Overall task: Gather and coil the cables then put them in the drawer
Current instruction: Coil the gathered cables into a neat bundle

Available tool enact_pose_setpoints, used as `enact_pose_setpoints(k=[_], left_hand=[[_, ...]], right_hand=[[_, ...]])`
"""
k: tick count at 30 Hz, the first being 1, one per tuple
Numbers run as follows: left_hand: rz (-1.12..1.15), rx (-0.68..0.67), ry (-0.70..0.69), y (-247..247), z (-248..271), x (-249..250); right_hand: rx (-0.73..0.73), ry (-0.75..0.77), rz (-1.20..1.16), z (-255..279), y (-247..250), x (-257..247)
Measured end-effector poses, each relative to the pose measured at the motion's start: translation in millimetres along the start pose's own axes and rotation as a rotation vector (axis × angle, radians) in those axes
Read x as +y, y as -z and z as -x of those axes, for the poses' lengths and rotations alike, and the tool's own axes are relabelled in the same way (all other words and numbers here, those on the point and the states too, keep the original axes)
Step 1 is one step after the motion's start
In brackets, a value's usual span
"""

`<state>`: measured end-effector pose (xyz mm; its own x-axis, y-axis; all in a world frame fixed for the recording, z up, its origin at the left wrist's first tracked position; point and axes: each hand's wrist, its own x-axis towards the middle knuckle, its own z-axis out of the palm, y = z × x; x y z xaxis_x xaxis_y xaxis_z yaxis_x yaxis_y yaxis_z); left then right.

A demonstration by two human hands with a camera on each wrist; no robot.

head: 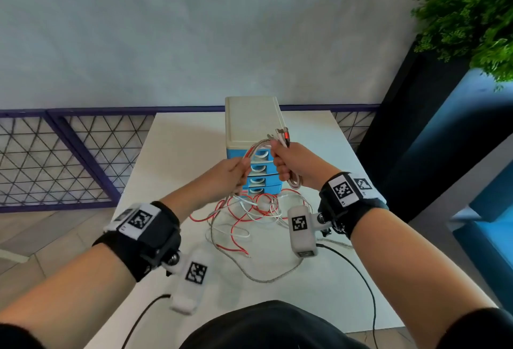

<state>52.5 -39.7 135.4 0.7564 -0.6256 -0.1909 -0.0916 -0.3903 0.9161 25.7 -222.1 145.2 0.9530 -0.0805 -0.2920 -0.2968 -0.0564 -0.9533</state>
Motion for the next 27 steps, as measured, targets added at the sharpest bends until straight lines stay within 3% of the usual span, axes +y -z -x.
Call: enact_pose_setpoints(k=[4, 12, 18, 23, 27], left_hand=[[-0.476, 0.187, -0.144, -23.4, 4.4, 5.8], [-0.984, 0.200, -0.159, -33.9, 6.6, 20.2], [-1.092, 0.186, -0.161, -40.0, 7.6, 37.6], [-1.141, 0.112, -0.170, -41.1, 2.6, 38.4], [-0.910, 0.087, -0.158, -38.3, 1.3, 38.2]], right_hand=[[0.004, -0.014, -0.028, -3.4, -11.9, 0.8], [-0.047, -0.160, -0.357, -6.8, -16.5, 2.4], [-0.138, -0.159, -0.233, 0.6, -24.3, -3.7], [-0.048, -0.159, -0.184, -3.1, -25.0, -2.1], [0.051, -0.089, -0.065, -8.0, -24.7, -1.9]])
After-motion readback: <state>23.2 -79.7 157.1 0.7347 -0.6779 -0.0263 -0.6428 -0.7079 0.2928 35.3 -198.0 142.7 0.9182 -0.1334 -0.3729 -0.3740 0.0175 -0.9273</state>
